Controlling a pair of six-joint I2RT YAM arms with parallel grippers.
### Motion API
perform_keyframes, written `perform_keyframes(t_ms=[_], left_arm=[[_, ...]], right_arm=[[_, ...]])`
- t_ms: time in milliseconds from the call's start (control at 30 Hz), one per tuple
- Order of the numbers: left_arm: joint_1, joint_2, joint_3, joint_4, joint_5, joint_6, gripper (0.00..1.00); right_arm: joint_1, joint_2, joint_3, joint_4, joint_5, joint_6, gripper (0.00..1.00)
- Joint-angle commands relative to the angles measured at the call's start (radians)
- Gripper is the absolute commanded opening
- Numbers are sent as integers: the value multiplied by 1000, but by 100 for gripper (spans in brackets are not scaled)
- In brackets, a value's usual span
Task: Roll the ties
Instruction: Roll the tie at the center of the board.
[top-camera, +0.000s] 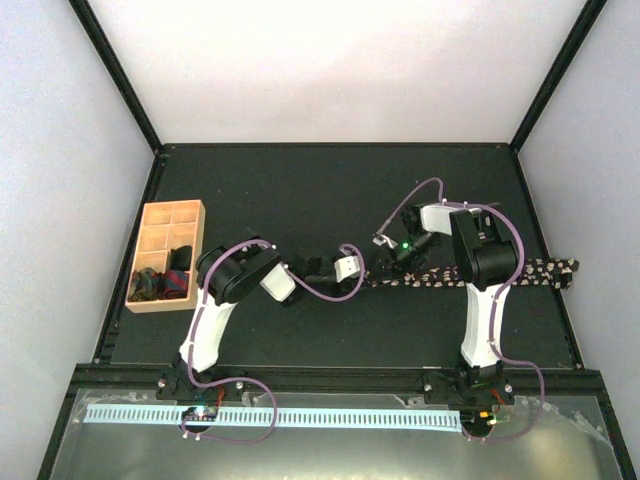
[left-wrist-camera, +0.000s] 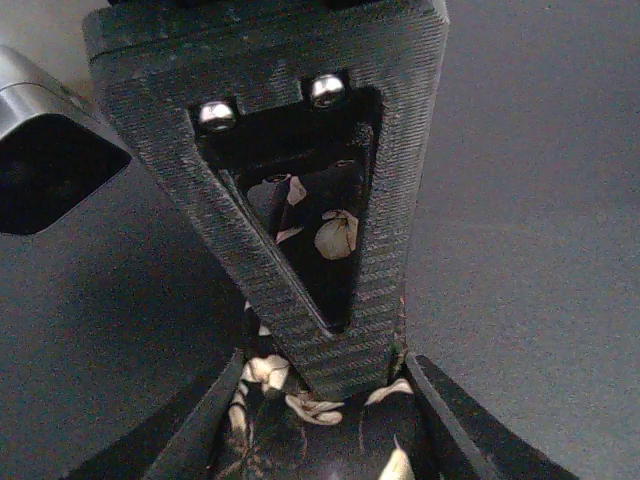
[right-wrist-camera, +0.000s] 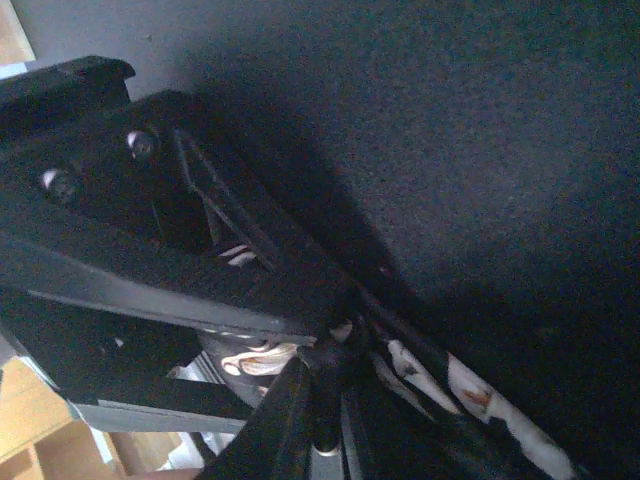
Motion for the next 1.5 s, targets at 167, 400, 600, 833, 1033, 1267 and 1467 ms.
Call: perform_keyframes(t_ms=[167,400,600,833,1033,1267,1467], left_arm=[[-7,-42,-9,-341,-56,74,38],[-7,-93,18,-526,-124,106,41],[-7,-103,60,-616,-152,99,41],[-13,-104,79,-667,-160,98,42],[-16,-107,78,-680,-163,106,42],[-12,-118,67,-674,-151,87,48],[27,-152,-63,-386,-40,38,76]], right_arm=[[-31,-22,8,13,134,-29,36],[-39,-134,-5,-6,50,-12,41],[10,-104,-49,59,-40,68,33],[52,-82,-30,118,-42,126,39],[64,-29,-24,138,9,142,28],[49,-16,-59,133,35,99,2],[-9,22,-94,120,-19,58,2]])
